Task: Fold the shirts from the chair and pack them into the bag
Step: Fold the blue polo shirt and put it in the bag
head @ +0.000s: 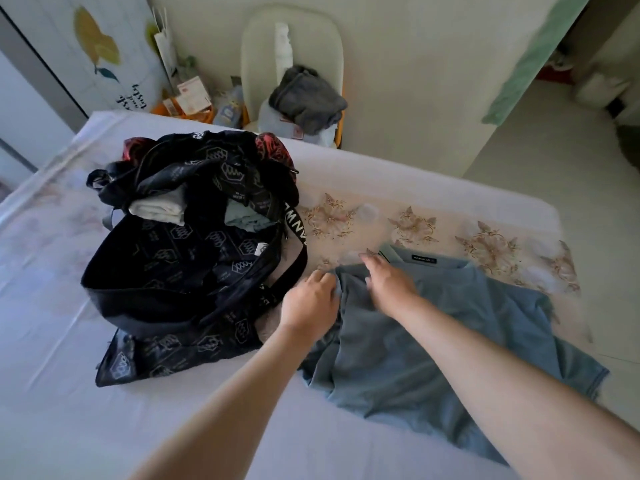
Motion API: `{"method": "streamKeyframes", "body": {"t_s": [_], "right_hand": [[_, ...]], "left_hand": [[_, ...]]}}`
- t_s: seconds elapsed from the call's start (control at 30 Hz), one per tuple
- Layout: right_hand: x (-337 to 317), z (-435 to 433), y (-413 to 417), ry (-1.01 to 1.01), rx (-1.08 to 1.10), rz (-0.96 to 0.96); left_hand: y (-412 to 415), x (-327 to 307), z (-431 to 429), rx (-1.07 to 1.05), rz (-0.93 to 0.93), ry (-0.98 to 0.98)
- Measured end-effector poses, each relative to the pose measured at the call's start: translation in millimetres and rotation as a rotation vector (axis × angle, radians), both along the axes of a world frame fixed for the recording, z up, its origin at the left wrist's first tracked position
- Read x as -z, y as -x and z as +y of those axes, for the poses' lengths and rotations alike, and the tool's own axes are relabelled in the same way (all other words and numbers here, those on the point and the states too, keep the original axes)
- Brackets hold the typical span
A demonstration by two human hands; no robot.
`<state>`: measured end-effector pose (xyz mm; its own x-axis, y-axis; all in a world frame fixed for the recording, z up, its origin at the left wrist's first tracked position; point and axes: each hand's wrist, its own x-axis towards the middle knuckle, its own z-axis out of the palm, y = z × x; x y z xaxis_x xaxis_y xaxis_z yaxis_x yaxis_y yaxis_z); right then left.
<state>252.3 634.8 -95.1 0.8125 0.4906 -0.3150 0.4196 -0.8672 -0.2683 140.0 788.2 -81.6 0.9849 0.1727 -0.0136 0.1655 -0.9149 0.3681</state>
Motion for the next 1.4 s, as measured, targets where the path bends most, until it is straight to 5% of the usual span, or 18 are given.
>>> {"method": "streamKeyframes", "body": {"t_s": [0.13,0.33,0.53,0.67,0.77,0.93,1.03,1.17,1.3,1.4], "right_hand": [[7.3,-10.4,-15.9,0.0,0.019,0.017],[-2.3,-15.4,-25.1,-0.242,0.223,-0.02],[-11.6,-24.1,-32.5,-0.443,0.313,-0.021],[-12.7,-18.2,-35.8,-0.509,0.295,-0.116],[-9.4,-19.8,-35.5,-0.503,0.369,-0.081],[7.5,-37.5,-4.6,-0.34,0.118,-0.049],[17.7,-50.6,31.2,-0.285,0.095,-0.138],[23.1,-70.1,82.2,-0.267,0.088,-0.294],[30.5,-83.4,125.0,-0.167,0.012,-0.238],[32.5,-88.5,137.3,-0.137,-0.015,-0.266]], "left_hand": [[-27.5,13.2,-11.9,-0.122,0.234,-0.001],[-37.3,9.1,-2.0,-0.258,0.227,0.114],[-86.1,-20.1,14.1,-0.606,0.145,1.006],[-113.1,-33.3,18.9,-0.487,0.099,0.68],[-101.0,-31.6,18.8,-0.49,-0.022,0.614],[-35.8,-2.0,-4.2,-0.251,-0.112,0.264],[9.4,17.6,-14.8,-0.106,-0.052,0.08],[53.7,21.0,-22.9,-0.174,0.215,-0.084],[75.0,20.3,-24.9,-0.182,0.177,0.02],[85.6,5.2,-25.8,-0.474,0.024,0.393]]}}
